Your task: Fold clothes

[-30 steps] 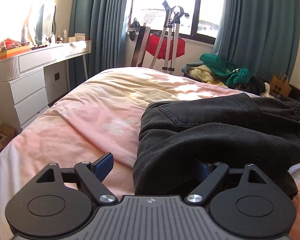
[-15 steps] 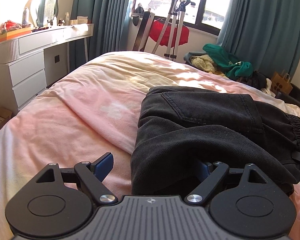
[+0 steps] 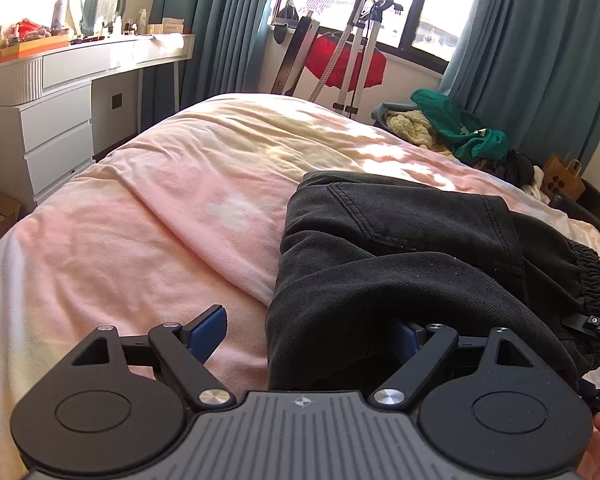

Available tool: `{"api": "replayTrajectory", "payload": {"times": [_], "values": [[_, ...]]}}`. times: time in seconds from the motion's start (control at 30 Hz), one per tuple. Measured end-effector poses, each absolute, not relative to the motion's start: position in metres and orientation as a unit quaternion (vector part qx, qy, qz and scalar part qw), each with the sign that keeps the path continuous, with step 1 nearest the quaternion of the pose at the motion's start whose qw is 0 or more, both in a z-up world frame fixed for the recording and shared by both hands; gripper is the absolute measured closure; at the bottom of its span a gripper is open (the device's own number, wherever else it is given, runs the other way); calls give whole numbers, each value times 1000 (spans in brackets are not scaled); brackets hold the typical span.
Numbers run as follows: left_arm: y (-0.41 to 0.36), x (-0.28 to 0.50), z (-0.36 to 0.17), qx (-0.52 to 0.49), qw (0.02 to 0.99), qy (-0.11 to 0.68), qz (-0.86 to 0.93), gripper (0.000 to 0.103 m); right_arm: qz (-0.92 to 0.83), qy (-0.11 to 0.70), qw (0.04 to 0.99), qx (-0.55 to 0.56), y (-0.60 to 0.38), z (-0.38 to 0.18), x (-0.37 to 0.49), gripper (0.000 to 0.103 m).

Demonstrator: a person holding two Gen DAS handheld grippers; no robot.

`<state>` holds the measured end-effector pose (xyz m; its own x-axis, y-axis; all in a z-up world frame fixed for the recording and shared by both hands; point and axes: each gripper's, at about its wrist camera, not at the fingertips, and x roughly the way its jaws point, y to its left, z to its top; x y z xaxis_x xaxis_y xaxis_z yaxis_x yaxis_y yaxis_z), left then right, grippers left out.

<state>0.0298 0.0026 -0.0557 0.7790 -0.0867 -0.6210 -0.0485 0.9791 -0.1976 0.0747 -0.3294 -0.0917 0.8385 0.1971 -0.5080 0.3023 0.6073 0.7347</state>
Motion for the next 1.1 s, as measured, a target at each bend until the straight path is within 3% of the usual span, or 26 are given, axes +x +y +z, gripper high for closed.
{"api": "replayTrajectory", "payload": {"times": [0.2, 0.37, 0.63, 0.83, 0.9, 0.97, 1.1], "values": [[0, 29, -56, -101, 938, 333, -5, 17, 32, 244, 822, 514, -338, -93, 78, 13], [6, 32, -58, -116, 934, 338, 7, 16, 72, 211, 831, 510, -333, -73, 75, 13], [5, 32, -60, -110, 933, 344, -4, 15, 17, 284, 835, 471, -324, -95, 96, 14], [28, 22, -42, -142, 923, 358, -9, 17, 5, 286, 847, 447, -320, -87, 90, 35], [48, 20, -33, -187, 919, 346, -27, 12, 1, 285, 851, 441, -318, -84, 89, 42], [65, 23, -27, -228, 911, 339, -47, 5, -5, 285, 854, 435, -315, -81, 88, 45], [77, 61, -37, -276, 886, 367, -60, 4, -13, 285, 858, 427, -312, -77, 90, 47]]}}
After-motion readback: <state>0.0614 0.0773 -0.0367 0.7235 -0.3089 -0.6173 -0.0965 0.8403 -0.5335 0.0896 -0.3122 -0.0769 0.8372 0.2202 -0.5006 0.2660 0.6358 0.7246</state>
